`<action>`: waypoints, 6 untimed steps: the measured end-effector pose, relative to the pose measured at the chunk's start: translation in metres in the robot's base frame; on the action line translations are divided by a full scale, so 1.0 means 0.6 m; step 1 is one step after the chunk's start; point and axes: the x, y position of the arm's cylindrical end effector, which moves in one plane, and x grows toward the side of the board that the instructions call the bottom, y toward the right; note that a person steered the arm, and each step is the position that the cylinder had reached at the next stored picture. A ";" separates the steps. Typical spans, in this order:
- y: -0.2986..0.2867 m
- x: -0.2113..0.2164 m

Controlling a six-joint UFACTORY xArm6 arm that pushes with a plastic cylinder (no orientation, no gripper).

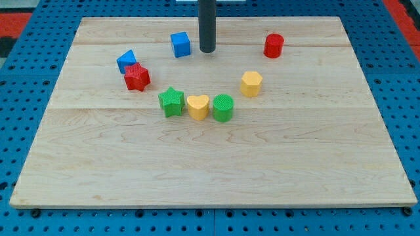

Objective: Move the blue cube top right diagonally to blue triangle

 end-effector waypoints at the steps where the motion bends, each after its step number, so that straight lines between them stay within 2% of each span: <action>1: -0.046 -0.033; 3: -0.145 -0.031; 4: -0.095 -0.053; 5: 0.024 -0.081; 6: 0.142 -0.079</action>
